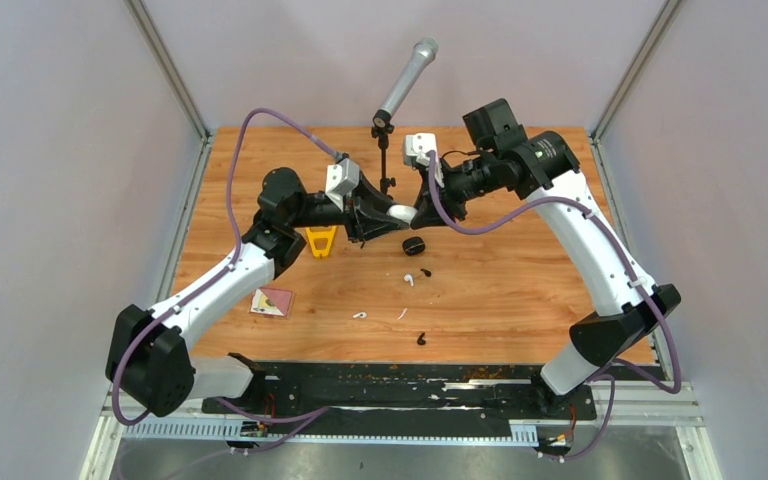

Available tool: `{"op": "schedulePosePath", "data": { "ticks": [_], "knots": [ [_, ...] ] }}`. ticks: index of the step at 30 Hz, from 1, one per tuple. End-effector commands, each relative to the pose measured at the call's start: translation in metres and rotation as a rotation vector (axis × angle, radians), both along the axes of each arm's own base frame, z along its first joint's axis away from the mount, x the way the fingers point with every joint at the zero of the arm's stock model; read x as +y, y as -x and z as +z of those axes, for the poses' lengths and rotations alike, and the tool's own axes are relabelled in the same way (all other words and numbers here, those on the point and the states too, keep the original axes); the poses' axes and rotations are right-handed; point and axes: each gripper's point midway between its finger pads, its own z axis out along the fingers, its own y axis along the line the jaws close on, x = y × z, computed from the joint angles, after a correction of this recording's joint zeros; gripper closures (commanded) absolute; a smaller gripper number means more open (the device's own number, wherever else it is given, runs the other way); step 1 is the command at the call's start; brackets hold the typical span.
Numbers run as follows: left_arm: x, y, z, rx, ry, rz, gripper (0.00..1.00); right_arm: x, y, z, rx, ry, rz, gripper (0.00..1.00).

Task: Insert the wireless bluetooth earbuds into the charging case
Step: Pass from the left arm to the right, then pass from the right arm to the left

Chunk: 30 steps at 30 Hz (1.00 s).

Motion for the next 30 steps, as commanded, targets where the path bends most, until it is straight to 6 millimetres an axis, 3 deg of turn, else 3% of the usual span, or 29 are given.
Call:
{"op": "schedulePosePath", "data": {
  "ticks": [1,5,7,20,30],
  "knots": [
    [-0.001,-0.006,0.016,-0.047,0.016,0.023,0.57,-0.002,-0.002,0.022,-0.086,-0.009,-0.005,1.0],
    [-0.002,-0.01,0.013,-0.031,0.013,0.038,0.4,-0.008,-0.003,0.018,-0.09,0.028,-0.03,1.0],
    [-0.002,-0.011,0.012,-0.03,0.01,0.042,0.38,-0.009,-0.003,0.016,-0.092,0.04,-0.035,1.0],
    [-0.001,-0.018,0.004,0.007,-0.01,0.088,0.47,-0.011,-0.012,0.006,-0.145,0.128,-0.078,1.0],
    [-0.002,-0.012,-0.002,-0.084,-0.025,0.039,0.45,-0.012,-0.014,0.008,-0.138,0.137,-0.093,1.0]
  ]
}}
